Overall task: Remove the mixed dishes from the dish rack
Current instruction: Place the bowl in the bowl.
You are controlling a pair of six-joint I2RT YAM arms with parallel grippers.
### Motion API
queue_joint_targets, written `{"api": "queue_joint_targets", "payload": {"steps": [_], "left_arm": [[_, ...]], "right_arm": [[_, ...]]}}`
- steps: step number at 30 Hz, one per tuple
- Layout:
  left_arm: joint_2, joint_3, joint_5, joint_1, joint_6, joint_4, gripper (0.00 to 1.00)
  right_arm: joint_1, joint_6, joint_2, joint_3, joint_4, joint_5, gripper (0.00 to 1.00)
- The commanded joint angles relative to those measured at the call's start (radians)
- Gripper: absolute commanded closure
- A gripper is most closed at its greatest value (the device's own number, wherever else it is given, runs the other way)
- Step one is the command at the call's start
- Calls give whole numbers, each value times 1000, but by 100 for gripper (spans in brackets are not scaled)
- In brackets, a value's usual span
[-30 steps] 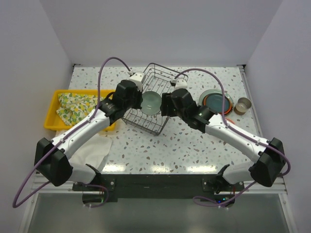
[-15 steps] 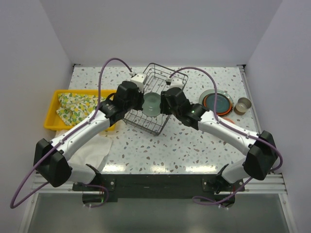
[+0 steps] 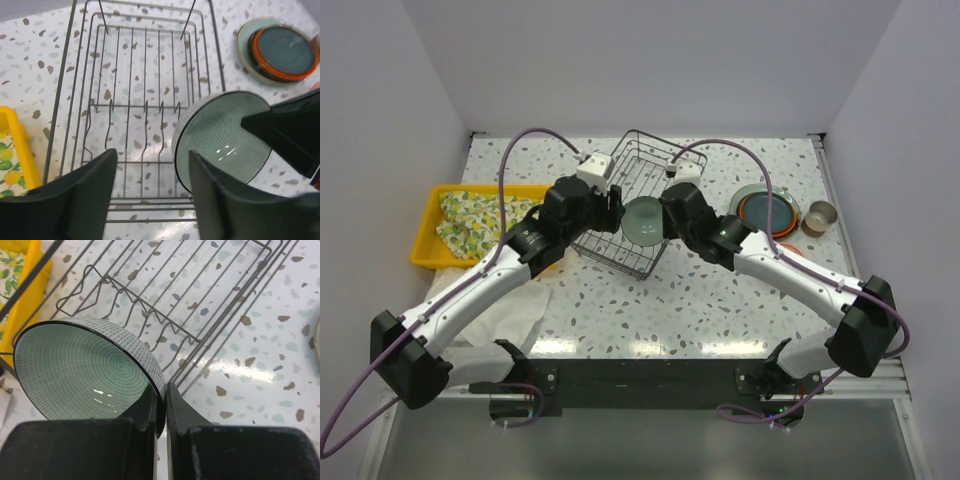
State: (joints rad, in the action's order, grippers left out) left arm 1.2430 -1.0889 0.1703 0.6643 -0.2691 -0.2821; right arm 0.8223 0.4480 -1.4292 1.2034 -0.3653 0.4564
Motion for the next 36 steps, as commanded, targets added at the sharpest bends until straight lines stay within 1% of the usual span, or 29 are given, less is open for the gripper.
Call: {"api": "queue_joint_targets", "payload": {"steps": [1,2,3,4,5,6,8,9,11,16,17,18,20,21,22,23,25,26,28,29,31,36], "left_arm": [[-134,90,24,3,27,181,25],[-180,119,28,4,28,242,19],[-204,174,34,4,31,267,9],[-229,204,38,4,40,308,4],[-273,231,46,4,45,358,2],[-296,288,55,4,51,382,0],[-367,349,84,3,74,447,0],[-391,409,95,4,85,469,0],[-454,478,138,3,123,506,0],[-559,569,212,4,237,552,0],[-568,593,230,4,252,576,0],[-576,606,239,4,264,589,0],[-586,627,262,4,297,610,0],[-586,630,267,4,298,613,0],[-583,633,268,3,300,615,0],[-580,636,270,4,298,627,0],[-576,629,265,4,294,624,0],[-574,627,264,4,292,627,0],[-571,627,256,3,286,630,0],[-571,627,252,3,283,632,0],[-576,630,244,0,278,635,0],[-583,632,236,-5,277,636,0]], "right_arm": [[-17,-35,105,-1,-56,71,100],[-25,-37,118,-2,-79,77,100],[-40,-35,140,-5,-93,79,100],[-51,-32,153,-8,-109,76,100],[-66,-28,164,-10,-151,47,100],[-107,-11,189,-11,-170,28,100],[-156,7,222,-31,-222,-16,100],[-204,20,263,-51,-237,-40,100],[-248,23,297,-64,-291,-54,100],[-429,24,374,-74,-441,-113,100],[-455,23,380,-79,-481,-119,100],[-506,15,388,-93,-497,-125,100],[-560,8,404,-106,-527,-162,100],[-618,-2,409,-122,-534,-179,100],[-650,-5,411,-128,-540,-223,100],[-720,-11,412,-133,-550,-245,100],[-794,-17,415,-149,-548,-312,100],[-877,-23,415,-156,-541,-341,100],[-957,-26,405,-179,-526,-395,100],[-988,-29,389,-182,-521,-407,100],[-999,-35,371,-189,-508,-395,100],[-1083,-60,288,-203,-477,-406,100]]}}
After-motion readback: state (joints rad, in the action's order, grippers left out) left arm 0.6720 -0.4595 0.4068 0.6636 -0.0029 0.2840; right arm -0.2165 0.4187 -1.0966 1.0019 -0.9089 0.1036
